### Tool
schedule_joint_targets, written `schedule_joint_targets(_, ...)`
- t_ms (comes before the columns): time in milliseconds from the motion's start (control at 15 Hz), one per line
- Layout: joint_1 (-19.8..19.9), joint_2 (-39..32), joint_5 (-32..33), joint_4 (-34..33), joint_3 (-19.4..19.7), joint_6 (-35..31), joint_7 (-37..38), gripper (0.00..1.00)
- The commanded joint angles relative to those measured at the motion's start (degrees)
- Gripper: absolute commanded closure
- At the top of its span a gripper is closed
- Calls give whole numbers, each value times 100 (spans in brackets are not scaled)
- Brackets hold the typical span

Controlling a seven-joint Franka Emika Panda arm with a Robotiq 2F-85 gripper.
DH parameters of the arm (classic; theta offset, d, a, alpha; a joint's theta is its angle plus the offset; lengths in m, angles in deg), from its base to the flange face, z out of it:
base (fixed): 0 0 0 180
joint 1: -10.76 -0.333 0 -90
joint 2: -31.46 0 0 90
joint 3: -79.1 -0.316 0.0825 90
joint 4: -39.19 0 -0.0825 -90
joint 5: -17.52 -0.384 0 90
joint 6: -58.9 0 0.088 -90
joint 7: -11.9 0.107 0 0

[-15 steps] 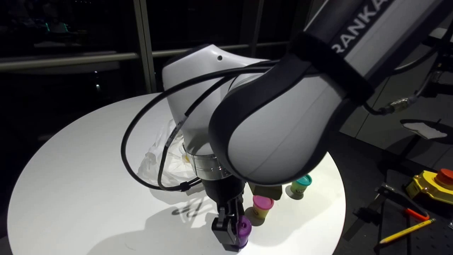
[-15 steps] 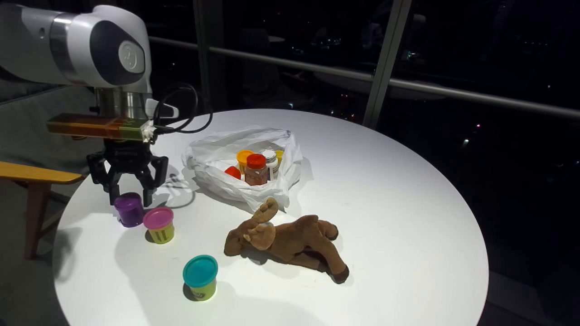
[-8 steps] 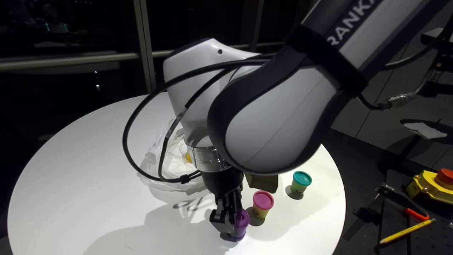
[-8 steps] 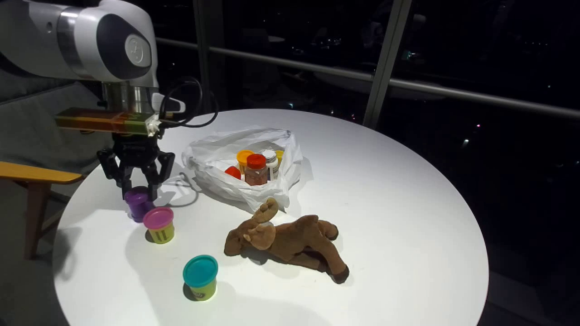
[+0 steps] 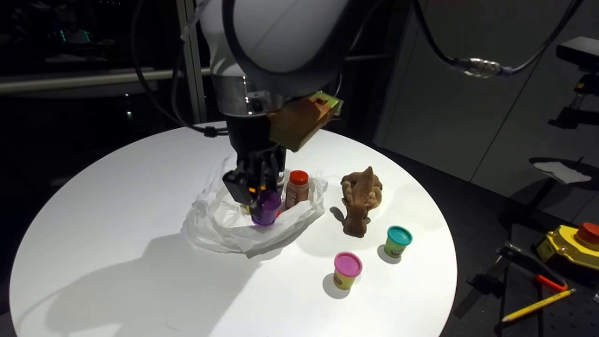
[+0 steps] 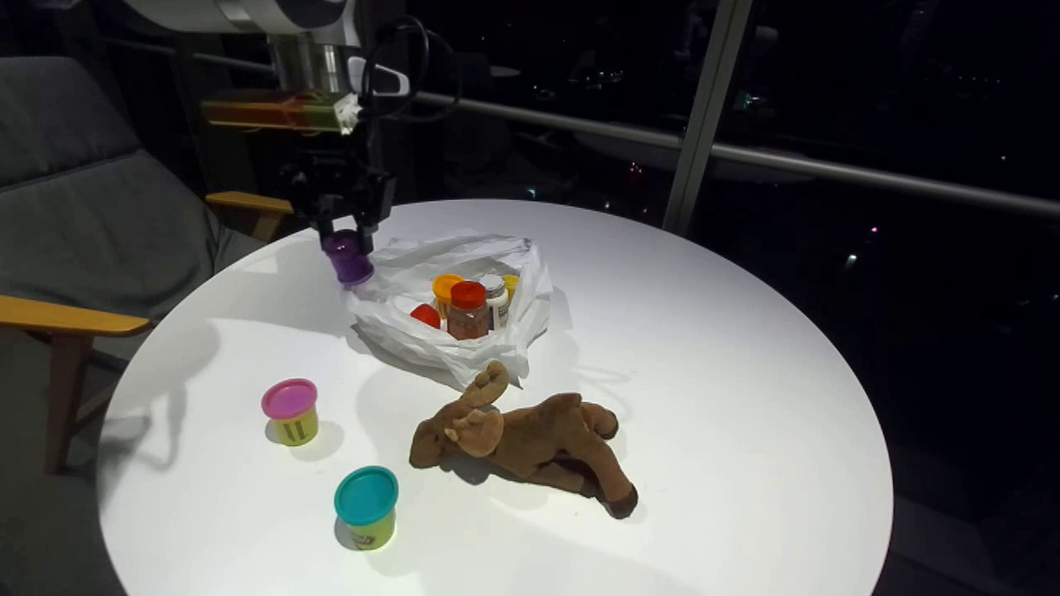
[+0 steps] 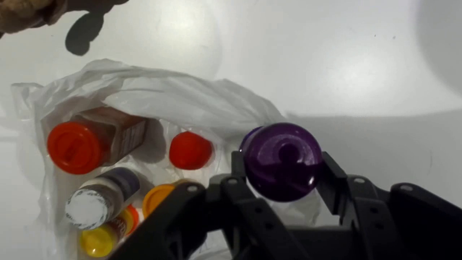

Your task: Put all the objects on the table in the white plastic bag

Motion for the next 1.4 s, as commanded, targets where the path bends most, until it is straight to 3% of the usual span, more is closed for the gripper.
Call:
schedule_joint_targets(0, -39, -640, 125, -1158, 200, 420, 368, 74)
schedule_joint_targets(533, -354, -2466, -29, -3401, 190, 1073, 636, 74)
schedule_joint_targets(733, -453, -2772, -14, -3924, 250, 1260, 691, 74)
schedule_joint_targets(1067, -403, -2870, 33, -4270, 451, 1452, 740, 74)
schedule_joint_targets(1333, -114, -2876, -143, -4302, 359, 1601, 456, 74)
